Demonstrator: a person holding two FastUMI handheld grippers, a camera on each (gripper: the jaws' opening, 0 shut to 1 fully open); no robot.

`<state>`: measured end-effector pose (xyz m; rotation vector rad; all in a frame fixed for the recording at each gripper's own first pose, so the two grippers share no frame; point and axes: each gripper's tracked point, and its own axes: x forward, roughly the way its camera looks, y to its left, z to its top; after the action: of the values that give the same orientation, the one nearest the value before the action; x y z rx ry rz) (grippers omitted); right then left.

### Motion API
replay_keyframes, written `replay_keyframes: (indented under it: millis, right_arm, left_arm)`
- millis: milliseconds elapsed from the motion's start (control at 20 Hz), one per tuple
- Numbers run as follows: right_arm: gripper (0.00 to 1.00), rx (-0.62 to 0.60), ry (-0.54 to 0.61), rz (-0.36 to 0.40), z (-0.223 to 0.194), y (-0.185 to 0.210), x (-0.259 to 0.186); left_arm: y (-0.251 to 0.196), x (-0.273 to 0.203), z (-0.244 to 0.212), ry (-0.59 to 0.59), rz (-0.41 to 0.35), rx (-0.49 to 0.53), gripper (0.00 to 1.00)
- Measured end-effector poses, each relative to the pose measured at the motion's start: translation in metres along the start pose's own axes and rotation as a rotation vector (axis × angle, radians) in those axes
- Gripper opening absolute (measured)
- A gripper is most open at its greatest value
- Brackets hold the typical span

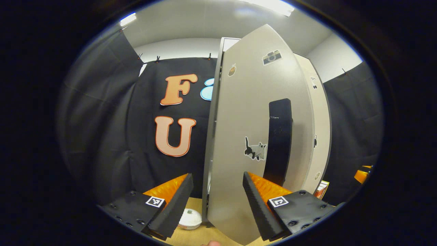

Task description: Grab one shoe with the right hand and put it into the shoe cabinet, grab the other shoe with the left hand and put it into the shoe cabinet; then close the right door with the right hand and the left door with the left hand.

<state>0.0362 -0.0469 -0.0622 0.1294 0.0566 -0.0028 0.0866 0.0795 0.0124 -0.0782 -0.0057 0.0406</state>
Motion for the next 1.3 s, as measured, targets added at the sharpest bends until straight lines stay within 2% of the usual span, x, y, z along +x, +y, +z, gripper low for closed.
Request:
replay_keyframes:
  millis: [50,100,350,450,500,600,750,800,850,1150,1200,1300]
  right_arm:
    - [0.92,0.000,0.001,-0.007,0.000,-0.003,-0.001]
    - [0.92,-0.001,0.002,-0.013,-0.001,-0.005,0.000]
    - [0.92,-0.001,0.004,-0.048,-0.001,-0.015,0.000]
    - [0.92,0.010,0.002,-0.057,-0.001,-0.018,0.000]
    - [0.92,0.014,0.002,-0.062,-0.001,-0.019,0.001]
    - [0.92,0.016,0.004,-0.069,-0.002,-0.021,0.000]
    - [0.92,0.010,0.000,-0.084,-0.001,-0.024,-0.001]
    - [0.92,0.007,0.000,-0.090,-0.001,-0.026,-0.002]
    - [0.92,0.007,0.000,-0.096,-0.001,-0.028,-0.003]
    - [0.92,-0.002,-0.006,-0.123,0.001,-0.036,-0.008]
    - [0.92,-0.002,-0.007,-0.126,0.001,-0.037,-0.007]
    - [0.92,0.003,-0.012,-0.127,0.002,-0.037,-0.007]
  left_arm:
    - [-0.009,0.005,-0.001,0.000,-0.020,-0.002,0.91]
    - [-0.020,0.012,-0.003,-0.003,-0.041,-0.003,0.95]
    - [-0.057,0.044,-0.013,0.000,-0.106,-0.003,0.93]
    - [-0.064,0.057,-0.020,0.007,-0.105,0.006,0.99]
    - [-0.067,0.061,-0.023,0.006,-0.103,0.010,0.96]
    - [-0.072,0.072,-0.026,0.012,-0.102,0.007,0.99]
    - [-0.078,0.075,-0.028,0.013,-0.102,0.010,0.93]
    - [-0.081,0.078,-0.028,0.012,-0.102,0.020,0.96]
    - [-0.084,0.081,-0.029,0.013,-0.103,0.030,0.93]
    - [-0.092,0.096,-0.035,0.017,-0.107,0.017,0.93]
    - [-0.093,0.100,-0.036,0.017,-0.101,0.020,0.96]
    - [-0.095,0.102,-0.040,0.022,-0.093,0.030,0.96]
